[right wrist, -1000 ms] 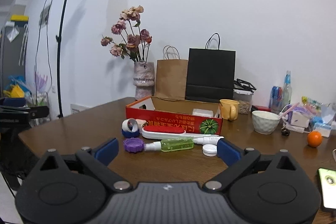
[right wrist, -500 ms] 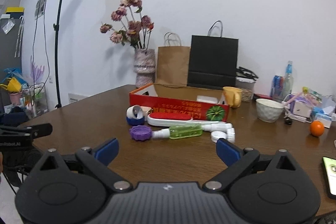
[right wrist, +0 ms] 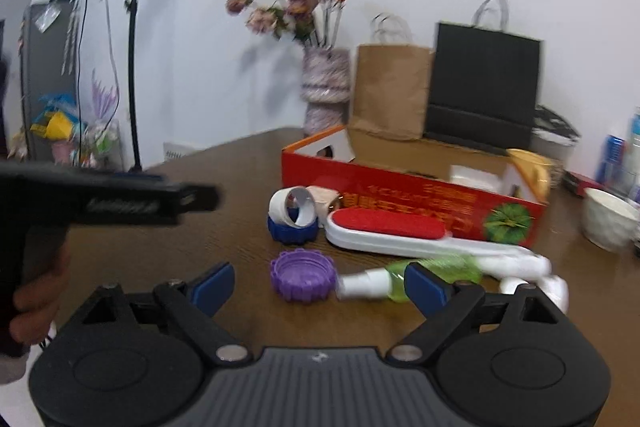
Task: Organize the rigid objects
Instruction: 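Grasp the white tape roll with the left tool while the right tool grasps the purple cap, then carry the tape roll and purple cap up over the red box with both tools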
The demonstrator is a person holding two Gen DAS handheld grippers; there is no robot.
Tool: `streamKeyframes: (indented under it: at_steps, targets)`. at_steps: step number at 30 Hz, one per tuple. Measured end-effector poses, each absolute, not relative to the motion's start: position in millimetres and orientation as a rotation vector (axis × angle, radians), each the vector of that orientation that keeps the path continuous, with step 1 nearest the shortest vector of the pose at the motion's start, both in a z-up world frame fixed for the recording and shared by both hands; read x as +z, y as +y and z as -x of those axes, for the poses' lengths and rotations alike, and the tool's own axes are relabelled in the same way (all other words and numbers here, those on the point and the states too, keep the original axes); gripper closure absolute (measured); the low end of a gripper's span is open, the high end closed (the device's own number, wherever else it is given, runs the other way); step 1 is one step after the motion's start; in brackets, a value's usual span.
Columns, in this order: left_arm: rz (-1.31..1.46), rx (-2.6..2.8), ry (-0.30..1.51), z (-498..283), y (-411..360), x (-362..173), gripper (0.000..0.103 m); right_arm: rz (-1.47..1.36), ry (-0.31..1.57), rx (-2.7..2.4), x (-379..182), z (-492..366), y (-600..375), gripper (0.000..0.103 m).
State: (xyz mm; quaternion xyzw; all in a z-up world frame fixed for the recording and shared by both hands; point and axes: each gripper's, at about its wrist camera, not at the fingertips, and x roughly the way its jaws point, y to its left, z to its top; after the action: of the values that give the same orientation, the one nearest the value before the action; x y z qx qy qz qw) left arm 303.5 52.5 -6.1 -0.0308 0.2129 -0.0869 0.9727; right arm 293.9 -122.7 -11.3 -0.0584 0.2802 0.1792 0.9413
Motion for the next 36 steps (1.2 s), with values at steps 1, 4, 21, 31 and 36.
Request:
streamKeyframes:
  at_steps: [1,4,21,31,36]
  targets:
    - [0.070,-0.183,0.440,-316,50,-8,0.035,0.128,0.600,0.371,-16,-307,-118,0.022]
    - [0.075,-0.193,0.480,-353,45,-14,0.038,0.137,0.650,0.384,-30,-335,-106,0.029]
    - [0.117,-0.296,0.516,-390,33,-14,0.079,0.074,0.671,0.373,-31,-359,-106,0.050]
    - [0.115,-0.183,0.334,-290,48,55,0.079,0.048,0.504,0.295,33,-288,-135,0.050]
    - [0.080,-0.135,0.203,-213,54,75,0.079,0.034,0.420,0.240,63,-234,-157,0.050]
